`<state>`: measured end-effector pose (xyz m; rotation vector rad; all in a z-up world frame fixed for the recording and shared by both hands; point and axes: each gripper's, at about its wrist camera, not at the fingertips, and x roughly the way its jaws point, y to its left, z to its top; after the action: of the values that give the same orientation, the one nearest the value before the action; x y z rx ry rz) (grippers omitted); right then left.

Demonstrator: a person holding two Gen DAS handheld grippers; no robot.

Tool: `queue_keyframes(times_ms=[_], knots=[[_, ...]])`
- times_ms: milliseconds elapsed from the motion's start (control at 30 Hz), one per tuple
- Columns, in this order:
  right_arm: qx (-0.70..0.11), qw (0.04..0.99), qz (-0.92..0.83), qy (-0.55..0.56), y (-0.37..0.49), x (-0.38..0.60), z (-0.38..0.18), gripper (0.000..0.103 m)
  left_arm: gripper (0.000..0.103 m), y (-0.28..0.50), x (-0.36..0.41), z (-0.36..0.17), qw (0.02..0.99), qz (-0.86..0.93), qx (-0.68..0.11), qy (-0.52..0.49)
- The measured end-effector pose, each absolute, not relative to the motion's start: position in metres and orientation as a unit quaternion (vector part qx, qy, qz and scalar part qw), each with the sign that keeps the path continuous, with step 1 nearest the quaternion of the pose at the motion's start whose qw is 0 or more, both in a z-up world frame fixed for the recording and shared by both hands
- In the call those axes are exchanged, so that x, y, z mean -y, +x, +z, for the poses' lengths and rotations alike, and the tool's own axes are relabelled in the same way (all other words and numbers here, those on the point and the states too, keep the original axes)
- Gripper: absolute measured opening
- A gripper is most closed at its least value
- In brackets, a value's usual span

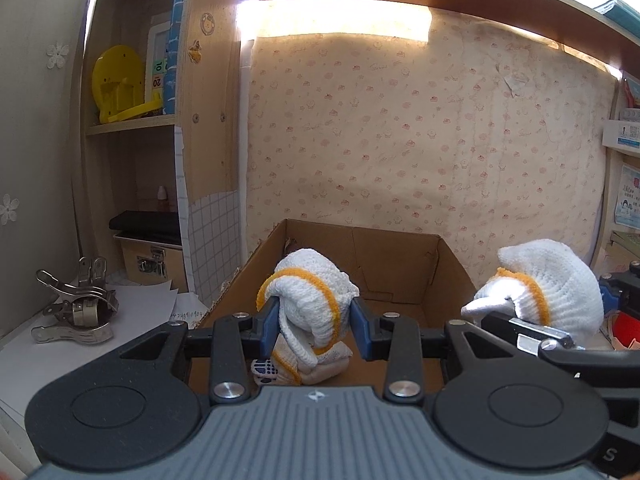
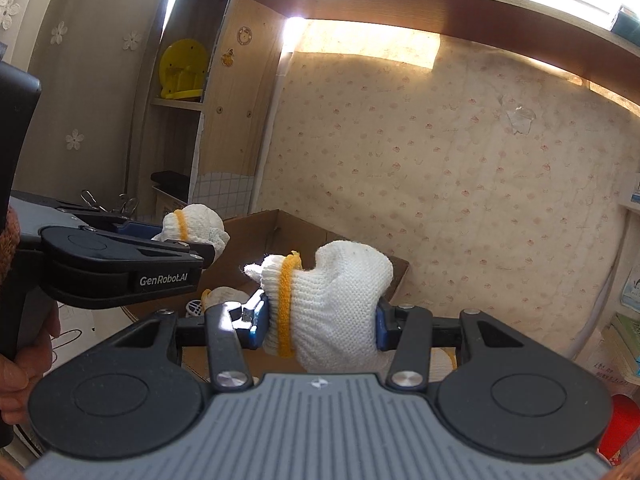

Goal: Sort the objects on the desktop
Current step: 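Lift and carry both held gloves over the cardboard box, then open both grippers to drop the gloves into the box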

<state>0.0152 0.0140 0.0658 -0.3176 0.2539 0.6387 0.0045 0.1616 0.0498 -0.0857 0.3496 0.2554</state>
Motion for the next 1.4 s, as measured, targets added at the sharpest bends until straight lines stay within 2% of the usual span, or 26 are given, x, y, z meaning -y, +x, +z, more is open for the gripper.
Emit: queue_keyframes(times_ms=[1400], knots=[[-0.161, 0.916, 0.326, -0.171, 0.056, -0.057, 0.041, 0.049, 0.040, 0.034, -0.179, 0.036, 0.966, 0.146, -0.207, -0.041]])
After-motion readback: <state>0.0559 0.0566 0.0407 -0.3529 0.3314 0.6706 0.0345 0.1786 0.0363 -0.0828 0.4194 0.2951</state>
